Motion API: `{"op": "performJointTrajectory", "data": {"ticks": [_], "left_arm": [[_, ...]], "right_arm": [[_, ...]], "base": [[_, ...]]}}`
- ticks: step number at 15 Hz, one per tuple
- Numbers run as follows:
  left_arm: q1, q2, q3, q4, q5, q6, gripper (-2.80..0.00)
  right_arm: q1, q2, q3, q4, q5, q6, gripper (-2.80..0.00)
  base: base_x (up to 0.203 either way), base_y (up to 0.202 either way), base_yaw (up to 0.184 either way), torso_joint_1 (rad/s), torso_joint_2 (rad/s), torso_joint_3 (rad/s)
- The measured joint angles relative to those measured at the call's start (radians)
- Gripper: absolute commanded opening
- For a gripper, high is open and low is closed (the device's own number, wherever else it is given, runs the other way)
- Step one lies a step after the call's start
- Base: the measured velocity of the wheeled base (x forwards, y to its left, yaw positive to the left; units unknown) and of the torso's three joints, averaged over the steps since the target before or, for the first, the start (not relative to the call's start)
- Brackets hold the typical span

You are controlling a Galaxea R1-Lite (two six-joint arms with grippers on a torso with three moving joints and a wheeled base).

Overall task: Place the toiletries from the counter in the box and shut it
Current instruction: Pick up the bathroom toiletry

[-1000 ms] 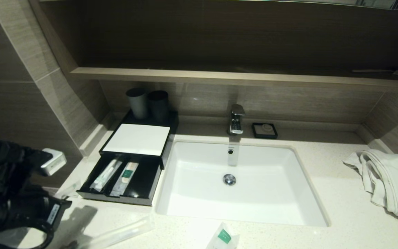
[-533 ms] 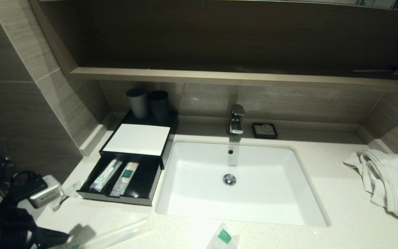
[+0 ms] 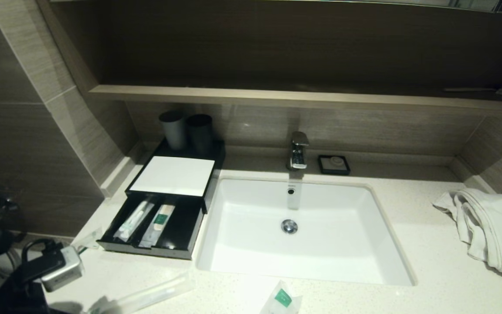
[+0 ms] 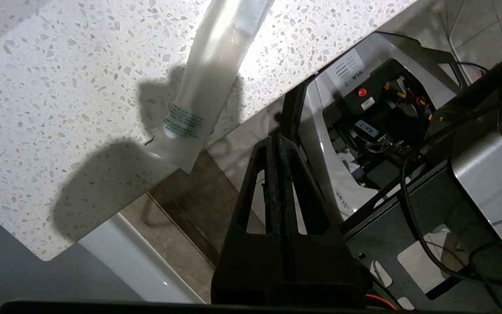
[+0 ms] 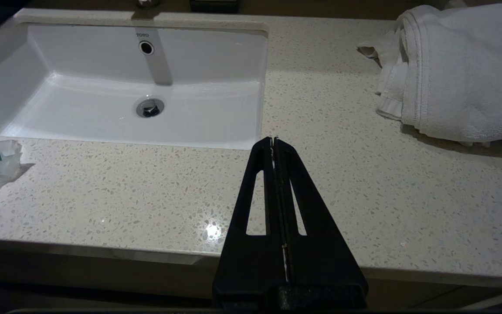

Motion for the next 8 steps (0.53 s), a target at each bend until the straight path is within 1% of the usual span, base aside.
{"op": "performJointTrajectory", "data": {"ticks": [3,5,7,8], "left_arm": [[0.002,0.009,0.027,-0.005,0.008,0.063,-2.80],[0.004,0.022,0.045,-0.034,0.014,0.085,-2.80],[0.009,0.046,0.055,-0.072,0.016,0.092,-2.80],[0.026,0.065,0.057,-0.084,0.016,0.107,-2.80]], "right_arm": [[0.000,0.000,0.000,0.000,0.000,0.000,-2.80],[0.000,0.000,0.000,0.000,0.000,0.000,-2.80],[0.000,0.000,0.000,0.000,0.000,0.000,-2.80],[0.000,0.000,0.000,0.000,0.000,0.000,-2.80]], "base": [[0.000,0.000,0.000,0.000,0.00,0.000],[0.000,0.000,0.000,0.000,0.00,0.000],[0.000,0.000,0.000,0.000,0.00,0.000],[0.000,0.000,0.000,0.000,0.00,0.000]]}}
